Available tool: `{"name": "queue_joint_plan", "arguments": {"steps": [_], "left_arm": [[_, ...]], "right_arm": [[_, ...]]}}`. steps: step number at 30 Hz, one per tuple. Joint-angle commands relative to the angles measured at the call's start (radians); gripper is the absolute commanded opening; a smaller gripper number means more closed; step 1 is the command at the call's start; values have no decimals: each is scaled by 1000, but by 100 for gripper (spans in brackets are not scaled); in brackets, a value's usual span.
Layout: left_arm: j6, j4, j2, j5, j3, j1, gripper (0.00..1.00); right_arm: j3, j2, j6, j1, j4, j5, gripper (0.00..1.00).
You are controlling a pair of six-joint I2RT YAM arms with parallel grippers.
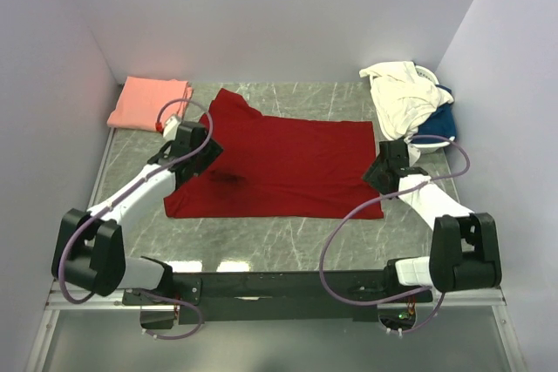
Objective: Fold and stack the t-shirts
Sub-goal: Fold the tshirt
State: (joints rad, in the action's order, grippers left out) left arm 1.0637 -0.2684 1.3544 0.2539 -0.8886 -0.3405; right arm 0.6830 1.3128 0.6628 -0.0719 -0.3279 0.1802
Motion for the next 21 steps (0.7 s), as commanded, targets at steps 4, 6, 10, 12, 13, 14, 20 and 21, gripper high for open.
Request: {"name": "queue_joint_plan", "arguments": {"steps": [4, 6, 10, 12, 13, 14, 20, 21], "left_arm": [[32, 6, -73, 15, 138, 27, 65], [27, 14, -90, 4, 181, 49, 65], [24, 11, -138, -5, 247, 92, 62], [25, 3, -168, 4, 279, 109, 61], [24, 0, -178, 8, 289, 113, 60], [25, -5, -187, 15, 298, 116, 60], [44, -23, -206, 31, 349, 155, 55], [41, -22, -202, 22, 352, 167, 54]], "right_arm": [[72, 80, 15, 15, 24, 18, 59], [90, 103, 15, 18, 23, 19, 57], [108, 123, 18, 26, 21, 7, 35], [112, 126, 18, 24, 18, 10, 16], [116, 126, 18, 26, 15, 13, 12], [118, 131, 17, 29, 10, 16, 11], [130, 163, 12, 67, 4, 15, 5], [130, 166, 14, 66, 6, 13, 5]]}}
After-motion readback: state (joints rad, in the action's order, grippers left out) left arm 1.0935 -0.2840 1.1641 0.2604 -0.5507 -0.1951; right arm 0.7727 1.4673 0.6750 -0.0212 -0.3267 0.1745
